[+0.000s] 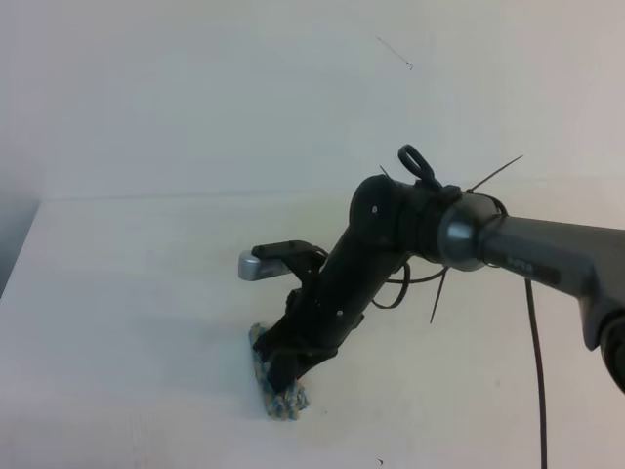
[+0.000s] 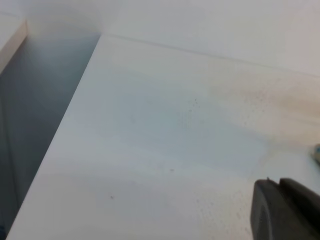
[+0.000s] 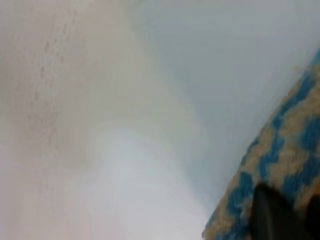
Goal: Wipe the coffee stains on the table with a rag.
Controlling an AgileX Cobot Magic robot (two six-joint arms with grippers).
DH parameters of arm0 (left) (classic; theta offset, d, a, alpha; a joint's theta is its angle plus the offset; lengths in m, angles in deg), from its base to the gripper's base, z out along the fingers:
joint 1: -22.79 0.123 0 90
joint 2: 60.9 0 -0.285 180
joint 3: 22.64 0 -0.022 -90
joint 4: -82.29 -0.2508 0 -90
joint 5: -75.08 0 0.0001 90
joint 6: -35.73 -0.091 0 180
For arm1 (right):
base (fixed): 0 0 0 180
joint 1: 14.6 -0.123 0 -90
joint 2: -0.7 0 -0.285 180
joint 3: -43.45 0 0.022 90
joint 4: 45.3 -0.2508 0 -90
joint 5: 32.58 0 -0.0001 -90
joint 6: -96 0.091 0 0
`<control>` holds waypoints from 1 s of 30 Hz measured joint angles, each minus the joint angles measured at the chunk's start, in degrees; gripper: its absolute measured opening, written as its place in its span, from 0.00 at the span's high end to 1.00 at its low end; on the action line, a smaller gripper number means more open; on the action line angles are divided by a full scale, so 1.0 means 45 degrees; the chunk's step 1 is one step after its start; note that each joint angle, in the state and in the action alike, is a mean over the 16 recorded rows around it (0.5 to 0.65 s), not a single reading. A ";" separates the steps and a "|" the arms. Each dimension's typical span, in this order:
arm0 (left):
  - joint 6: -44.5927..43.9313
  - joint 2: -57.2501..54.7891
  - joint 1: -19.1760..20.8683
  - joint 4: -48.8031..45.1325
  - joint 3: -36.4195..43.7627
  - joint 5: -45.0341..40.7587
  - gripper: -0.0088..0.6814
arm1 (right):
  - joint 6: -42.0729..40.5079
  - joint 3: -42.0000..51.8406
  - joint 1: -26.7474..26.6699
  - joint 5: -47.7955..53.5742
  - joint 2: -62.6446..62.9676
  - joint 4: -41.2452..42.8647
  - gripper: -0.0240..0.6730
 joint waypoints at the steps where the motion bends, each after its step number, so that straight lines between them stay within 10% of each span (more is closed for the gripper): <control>1: 0.0000 0.0000 0.0000 0.0000 0.0000 0.0000 0.99 | 0.0002 -0.0123 -0.0041 0.0085 -0.0056 0.0046 0.97; 30: 0.0000 0.0000 0.0000 0.0000 0.0000 0.0000 0.99 | 0.2734 -0.1087 -0.0098 0.0646 0.0463 0.5270 0.97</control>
